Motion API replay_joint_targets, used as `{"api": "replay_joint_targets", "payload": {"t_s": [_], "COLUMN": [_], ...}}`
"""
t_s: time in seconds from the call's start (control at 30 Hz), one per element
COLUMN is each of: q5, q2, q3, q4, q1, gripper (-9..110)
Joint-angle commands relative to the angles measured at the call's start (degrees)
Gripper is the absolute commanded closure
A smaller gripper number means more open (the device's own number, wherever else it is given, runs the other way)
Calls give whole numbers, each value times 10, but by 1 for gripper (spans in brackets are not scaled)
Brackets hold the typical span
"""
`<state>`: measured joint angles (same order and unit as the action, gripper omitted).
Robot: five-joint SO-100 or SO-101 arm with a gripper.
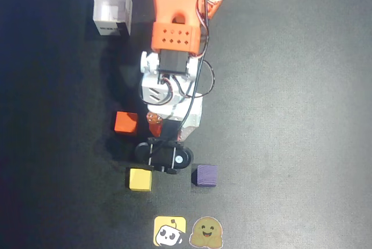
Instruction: Put the red cube on top of the green cube.
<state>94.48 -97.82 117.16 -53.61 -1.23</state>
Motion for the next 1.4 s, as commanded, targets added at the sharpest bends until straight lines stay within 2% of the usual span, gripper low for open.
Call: {"api": "replay_joint_targets", "payload": {"t_s": [0.0,0.27,0.97,1.17,1.23,1.37], "q5": [7,11,25,18,10,-9], "q2": [-19,-21,-105,-186,-212,-267], "q3": [-1,3,25,67,83,125], "q4": [7,13,18,18,18,21], "q1": [-5,-5,3,17,17,18], "gripper": [86,77,78,86,95,101]}}
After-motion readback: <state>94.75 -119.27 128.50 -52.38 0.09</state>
